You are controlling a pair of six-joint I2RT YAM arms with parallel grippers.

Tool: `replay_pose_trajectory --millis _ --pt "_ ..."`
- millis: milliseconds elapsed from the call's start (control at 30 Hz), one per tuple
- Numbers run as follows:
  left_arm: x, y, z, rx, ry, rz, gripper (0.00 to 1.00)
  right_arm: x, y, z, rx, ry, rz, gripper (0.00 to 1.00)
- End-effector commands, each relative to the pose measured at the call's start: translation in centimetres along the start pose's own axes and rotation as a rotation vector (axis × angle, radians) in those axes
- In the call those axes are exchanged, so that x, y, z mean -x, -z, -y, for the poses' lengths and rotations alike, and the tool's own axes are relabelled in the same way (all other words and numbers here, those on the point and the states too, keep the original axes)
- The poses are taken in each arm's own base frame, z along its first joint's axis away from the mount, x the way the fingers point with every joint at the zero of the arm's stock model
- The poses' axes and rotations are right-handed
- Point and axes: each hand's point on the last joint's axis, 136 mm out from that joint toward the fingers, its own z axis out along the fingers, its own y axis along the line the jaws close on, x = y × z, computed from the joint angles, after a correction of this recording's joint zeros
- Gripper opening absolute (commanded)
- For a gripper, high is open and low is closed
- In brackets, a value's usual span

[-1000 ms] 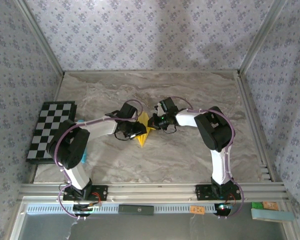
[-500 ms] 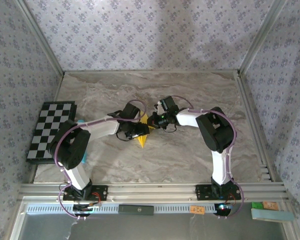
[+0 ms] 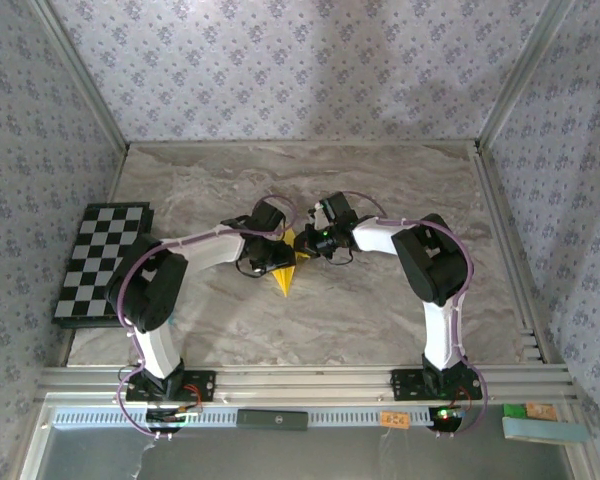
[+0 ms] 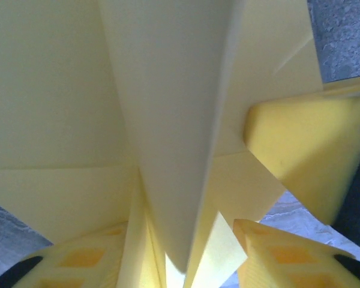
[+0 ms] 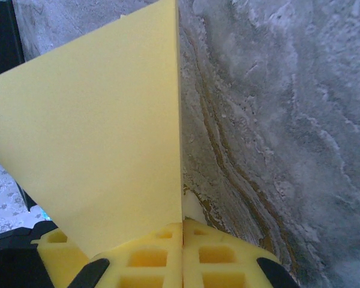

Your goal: Fold a paper plane with a square sheet of paper (pick it up from the middle)

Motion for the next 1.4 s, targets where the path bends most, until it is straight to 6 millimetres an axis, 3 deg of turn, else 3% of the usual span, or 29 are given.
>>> replay_pose_trajectory --millis 0,467,600,733,833,967,1100,1267,1367 --pt "-0.1 0.1 -0.2 0.045 -0.028 -0.006 0.39 0.6 0.9 -1.7 0.041 0.017 0.014 0.07" --pt "0.5 0.1 -0.1 0.061 -0.03 0.005 0.17 0.8 0.9 -1.8 0.043 0.016 0.017 0.08" --pt "0.9 0.6 -0.3 0.086 -0.048 0.016 0.09 1.3 1.8 -1.5 0.016 0.026 0.052 0.21" --pt "1.4 1.7 -0.7 0.138 -0.1 0.035 0.05 2.5 4.1 -0.3 -0.084 0.061 0.146 0.44" --pt "1.8 2.6 -1.1 0.184 -0.149 0.045 0.05 3.5 6.7 0.9 -0.171 0.095 0.236 0.54" --pt "2.5 3.3 -1.7 0.246 -0.21 0.05 0.06 4.4 10.2 2.5 -0.293 0.136 0.344 0.61" --pt "4.5 3.5 -1.5 0.274 -0.236 0.07 0.06 5.4 14.1 3.8 -0.396 0.16 0.463 0.66" --pt "8.7 2.9 -1.4 0.303 -0.223 0.103 0.07 6.2 18.2 4.8 -0.461 0.165 0.585 0.7" --pt "11.1 2.2 -1.1 0.3 -0.201 0.098 0.06 6.4 19.4 5.3 -0.46 0.161 0.613 0.7"
